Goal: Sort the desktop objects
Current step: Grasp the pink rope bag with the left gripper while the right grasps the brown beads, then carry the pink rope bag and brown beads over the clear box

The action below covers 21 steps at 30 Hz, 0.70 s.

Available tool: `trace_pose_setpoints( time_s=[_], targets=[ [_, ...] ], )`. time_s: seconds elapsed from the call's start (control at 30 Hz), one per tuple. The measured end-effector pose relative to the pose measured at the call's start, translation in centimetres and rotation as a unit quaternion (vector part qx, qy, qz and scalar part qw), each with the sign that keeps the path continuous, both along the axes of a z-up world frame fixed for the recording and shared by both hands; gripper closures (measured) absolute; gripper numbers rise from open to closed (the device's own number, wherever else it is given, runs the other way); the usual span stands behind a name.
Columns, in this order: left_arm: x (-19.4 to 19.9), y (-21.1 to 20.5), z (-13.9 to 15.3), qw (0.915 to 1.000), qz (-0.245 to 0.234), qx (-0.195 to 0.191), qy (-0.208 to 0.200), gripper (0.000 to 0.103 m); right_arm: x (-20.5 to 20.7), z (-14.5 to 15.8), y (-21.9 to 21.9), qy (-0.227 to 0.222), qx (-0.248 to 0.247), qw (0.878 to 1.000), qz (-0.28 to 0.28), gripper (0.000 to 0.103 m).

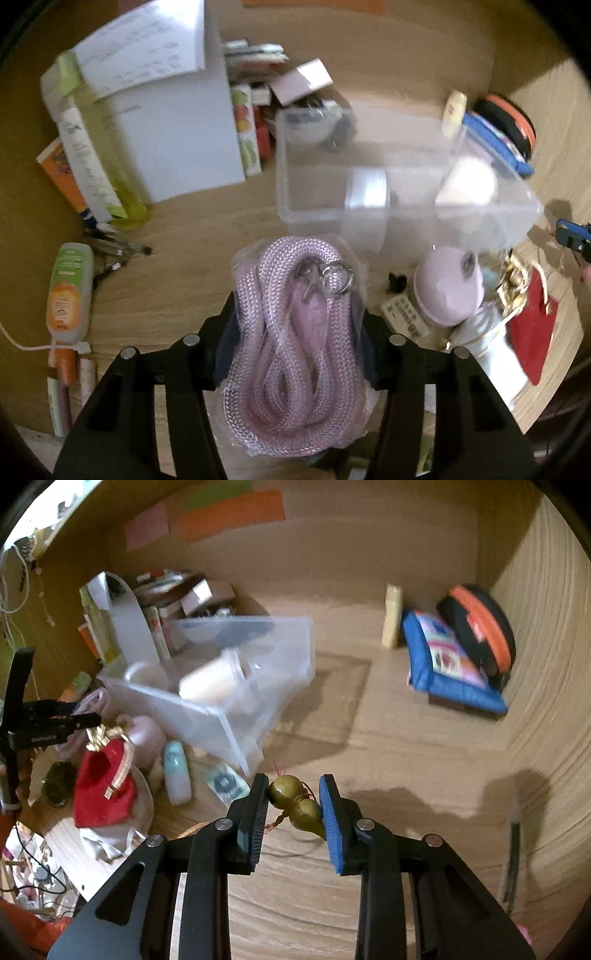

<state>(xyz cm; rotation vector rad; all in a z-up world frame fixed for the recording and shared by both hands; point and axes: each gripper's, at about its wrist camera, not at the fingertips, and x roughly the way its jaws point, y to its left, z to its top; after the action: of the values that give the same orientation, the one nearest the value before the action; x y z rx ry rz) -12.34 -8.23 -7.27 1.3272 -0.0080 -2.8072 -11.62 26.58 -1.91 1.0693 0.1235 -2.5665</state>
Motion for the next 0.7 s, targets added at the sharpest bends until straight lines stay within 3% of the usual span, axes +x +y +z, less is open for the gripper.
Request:
trace_pose_setpoints(
  time_s=[0.17, 0.7],
  targets=[
    [0.9, -1.3, 1.2, 0.9992, 0.012, 0.032, 0.023, 0.05, 0.0, 2.9, -0.6, 0.037, 0.002, 0.999, 0.002, 0.077],
    [2.5, -1.2, 5.3, 0.9959, 0.004, 0.037, 0.083, 0.05, -0.4, 8.4, -3.4, 0.118, 0.026, 0.993, 0.007, 0.077]
  ],
)
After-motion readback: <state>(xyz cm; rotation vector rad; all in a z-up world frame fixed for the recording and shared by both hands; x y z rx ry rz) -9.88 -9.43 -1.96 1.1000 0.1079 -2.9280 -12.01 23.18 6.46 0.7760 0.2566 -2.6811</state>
